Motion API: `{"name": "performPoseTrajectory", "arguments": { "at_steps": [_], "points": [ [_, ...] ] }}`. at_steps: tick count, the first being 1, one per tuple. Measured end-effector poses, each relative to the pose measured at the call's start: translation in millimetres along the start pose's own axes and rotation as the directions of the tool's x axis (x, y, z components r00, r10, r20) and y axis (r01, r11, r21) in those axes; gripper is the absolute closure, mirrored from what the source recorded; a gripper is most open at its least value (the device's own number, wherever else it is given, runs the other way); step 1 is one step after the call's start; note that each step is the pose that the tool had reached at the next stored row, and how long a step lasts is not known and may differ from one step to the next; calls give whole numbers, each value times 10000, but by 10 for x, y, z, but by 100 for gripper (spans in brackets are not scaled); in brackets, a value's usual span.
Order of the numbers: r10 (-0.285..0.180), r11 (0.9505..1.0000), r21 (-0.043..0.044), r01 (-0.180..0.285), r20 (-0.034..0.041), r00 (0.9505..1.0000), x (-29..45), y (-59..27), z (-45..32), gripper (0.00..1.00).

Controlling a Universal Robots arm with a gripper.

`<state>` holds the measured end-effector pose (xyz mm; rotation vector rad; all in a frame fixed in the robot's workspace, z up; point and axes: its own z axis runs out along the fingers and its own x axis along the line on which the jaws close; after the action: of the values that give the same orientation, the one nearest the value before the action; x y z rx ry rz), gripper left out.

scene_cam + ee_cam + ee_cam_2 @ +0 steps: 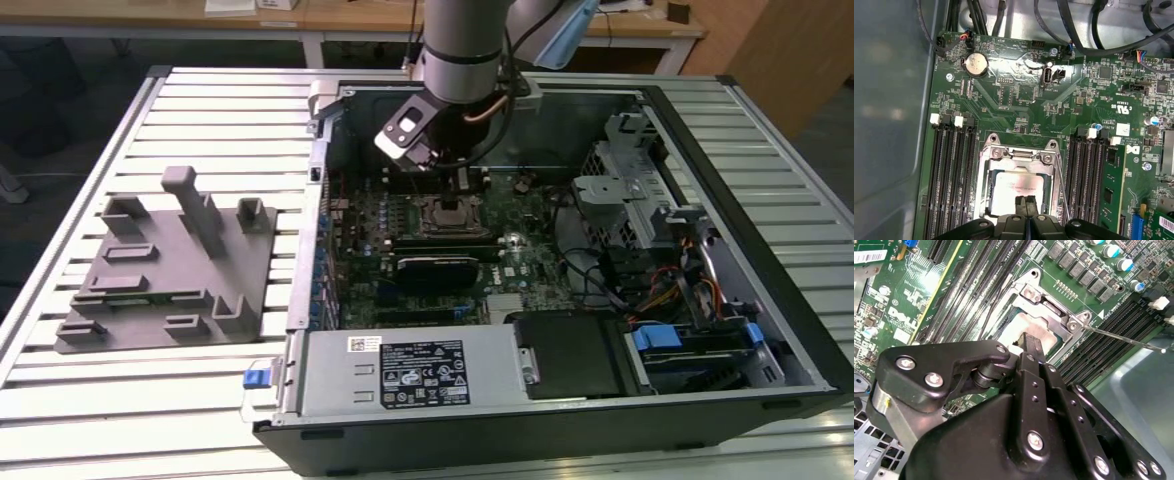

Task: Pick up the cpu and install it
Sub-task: 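Install the first cpu locking lever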

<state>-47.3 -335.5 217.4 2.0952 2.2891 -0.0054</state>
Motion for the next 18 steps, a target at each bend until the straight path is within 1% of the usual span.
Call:
{"name": "performPoseTrajectory", "arguments": {
  "at_steps": [4, 8, 18],
  "points": [
    [0, 10000, 0, 0, 0, 10000, -1, 0, -20, 89],
    [0, 10000, 0, 0, 0, 10000, -2, 1, -58, 89],
    [0, 10000, -4, 0, 1, 10000, -7, 5, -222, 89]
  ]
}}
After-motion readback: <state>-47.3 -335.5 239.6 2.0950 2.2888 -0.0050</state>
